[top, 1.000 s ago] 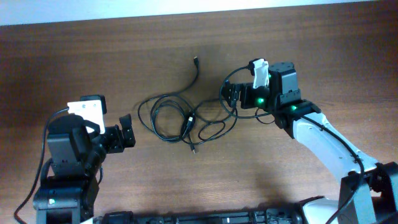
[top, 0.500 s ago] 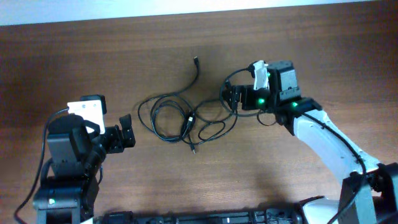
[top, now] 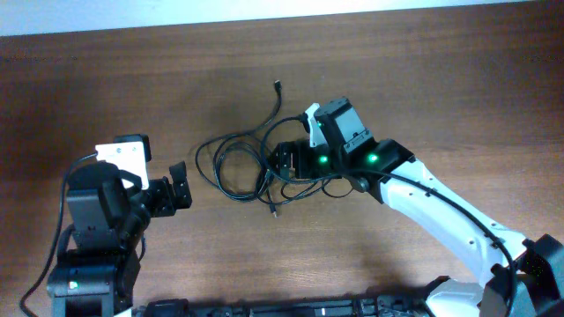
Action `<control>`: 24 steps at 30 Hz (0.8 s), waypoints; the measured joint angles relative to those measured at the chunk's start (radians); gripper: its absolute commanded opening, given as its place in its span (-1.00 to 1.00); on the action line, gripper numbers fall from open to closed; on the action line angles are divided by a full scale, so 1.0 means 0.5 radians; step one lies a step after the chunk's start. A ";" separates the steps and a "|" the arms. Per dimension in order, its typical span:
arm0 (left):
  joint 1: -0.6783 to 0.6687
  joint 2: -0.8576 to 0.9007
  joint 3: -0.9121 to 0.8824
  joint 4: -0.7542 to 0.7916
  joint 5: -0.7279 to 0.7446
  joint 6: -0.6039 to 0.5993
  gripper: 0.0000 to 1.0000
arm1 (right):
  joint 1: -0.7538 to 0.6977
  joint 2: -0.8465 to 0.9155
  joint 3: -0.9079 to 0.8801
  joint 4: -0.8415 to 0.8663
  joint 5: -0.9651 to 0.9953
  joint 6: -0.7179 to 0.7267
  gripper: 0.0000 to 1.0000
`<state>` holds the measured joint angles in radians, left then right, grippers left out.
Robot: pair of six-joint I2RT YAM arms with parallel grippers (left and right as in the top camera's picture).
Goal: Untangle cables
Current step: 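Reach the right gripper down into the cable pile and grasp a strand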
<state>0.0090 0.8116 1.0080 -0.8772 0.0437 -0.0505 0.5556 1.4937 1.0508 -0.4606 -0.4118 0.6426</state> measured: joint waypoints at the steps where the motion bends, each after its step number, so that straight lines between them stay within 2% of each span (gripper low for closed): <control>1: 0.000 0.000 0.000 0.001 0.001 0.000 0.98 | 0.040 -0.001 0.004 -0.088 0.006 0.228 0.99; 5: 0.000 0.000 0.000 -0.002 0.000 0.000 0.98 | 0.190 -0.001 0.005 -0.230 0.010 0.699 0.98; 7: 0.000 0.000 0.000 -0.003 0.000 0.000 0.98 | 0.320 -0.001 0.005 -0.302 0.151 0.867 0.99; 10: 0.000 0.000 0.000 -0.003 0.000 0.000 0.98 | 0.385 -0.001 0.005 -0.327 0.385 0.961 0.29; 12: 0.000 0.000 0.000 -0.002 0.000 0.000 0.98 | 0.385 0.005 0.004 -0.320 0.481 0.977 0.01; 13: 0.000 0.000 0.000 -0.002 0.000 0.000 0.98 | 0.385 0.033 0.004 -0.290 0.501 0.990 -0.07; 15: 0.000 0.000 0.000 -0.002 0.000 0.000 0.98 | 0.385 0.114 0.004 -0.211 0.497 1.000 0.00; 17: 0.000 0.000 0.000 -0.003 0.000 0.000 0.98 | 0.385 0.168 0.004 -0.191 0.488 1.018 0.37; 18: 0.001 0.000 0.000 -0.003 0.000 0.000 0.98 | 0.385 0.168 0.004 -0.185 0.480 1.008 0.49; 20: 0.000 0.000 0.000 -0.003 0.000 0.000 0.98 | 0.385 0.168 0.004 -0.185 0.464 1.007 0.57; 24: 0.000 0.000 0.000 -0.003 0.000 0.000 0.97 | 0.385 0.104 0.004 -0.224 0.394 1.010 0.55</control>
<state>0.0090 0.8116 1.0080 -0.8787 0.0437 -0.0505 0.7483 1.5455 1.0527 -0.5728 -0.2150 1.1477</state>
